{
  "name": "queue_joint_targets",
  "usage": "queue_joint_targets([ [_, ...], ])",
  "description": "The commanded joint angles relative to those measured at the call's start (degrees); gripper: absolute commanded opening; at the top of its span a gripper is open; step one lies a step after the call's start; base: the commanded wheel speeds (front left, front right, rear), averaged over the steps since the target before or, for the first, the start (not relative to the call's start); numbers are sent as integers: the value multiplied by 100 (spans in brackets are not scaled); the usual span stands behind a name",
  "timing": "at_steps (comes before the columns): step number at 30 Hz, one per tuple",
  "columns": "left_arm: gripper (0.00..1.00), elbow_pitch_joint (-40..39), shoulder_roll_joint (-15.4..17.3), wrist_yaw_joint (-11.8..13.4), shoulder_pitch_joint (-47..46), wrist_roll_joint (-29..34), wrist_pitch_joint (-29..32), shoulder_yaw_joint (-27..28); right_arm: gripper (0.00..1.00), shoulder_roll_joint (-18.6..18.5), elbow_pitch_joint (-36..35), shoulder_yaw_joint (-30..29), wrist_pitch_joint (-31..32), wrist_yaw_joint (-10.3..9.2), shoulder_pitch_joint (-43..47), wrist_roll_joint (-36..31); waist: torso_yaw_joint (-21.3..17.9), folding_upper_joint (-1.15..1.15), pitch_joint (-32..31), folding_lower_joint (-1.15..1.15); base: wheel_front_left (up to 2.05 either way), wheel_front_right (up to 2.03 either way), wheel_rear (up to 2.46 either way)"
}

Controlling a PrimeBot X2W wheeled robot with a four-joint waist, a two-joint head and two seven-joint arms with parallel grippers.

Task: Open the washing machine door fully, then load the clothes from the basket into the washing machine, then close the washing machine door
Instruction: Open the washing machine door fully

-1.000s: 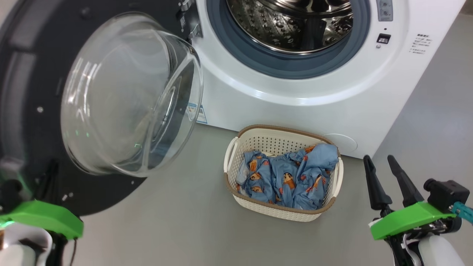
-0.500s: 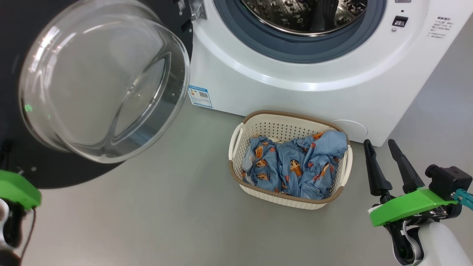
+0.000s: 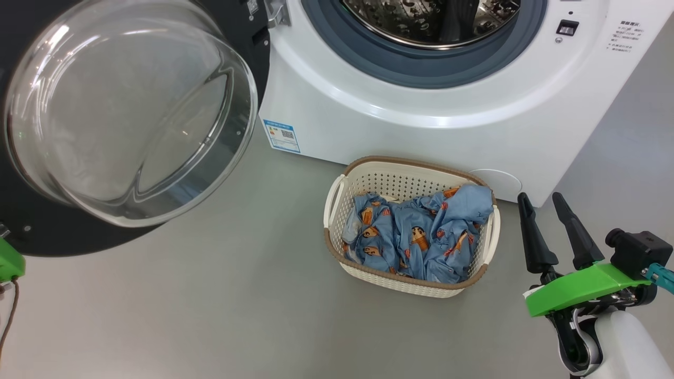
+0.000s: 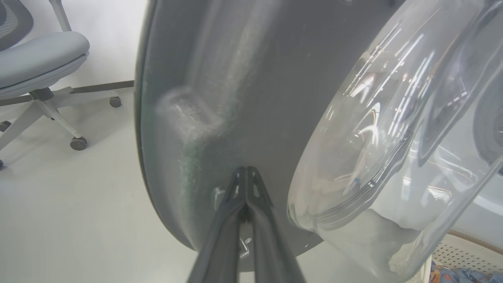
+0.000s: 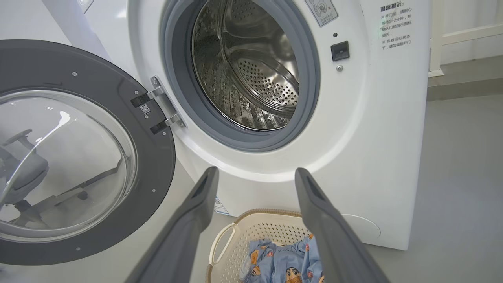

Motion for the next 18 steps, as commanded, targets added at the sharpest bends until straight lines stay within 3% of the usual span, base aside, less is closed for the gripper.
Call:
queue_joint_targets([
  [1, 0, -21, 451, -31, -285, 73, -109, 175, 100, 23, -119, 141, -74, 13, -87, -55, 1, 0, -18, 0, 0, 0, 0],
  [9, 0, 317, 396, -212, -456, 100, -321, 17, 100, 31, -108, 155, -74, 13, -53, -53, -3, 0, -98, 0, 0, 0, 0],
  [18, 0, 125, 277, -364, -276, 142, -532, -229, 100, 21, -102, 159, -74, 13, 16, -37, -44, 0, -189, 0, 0, 0, 0],
])
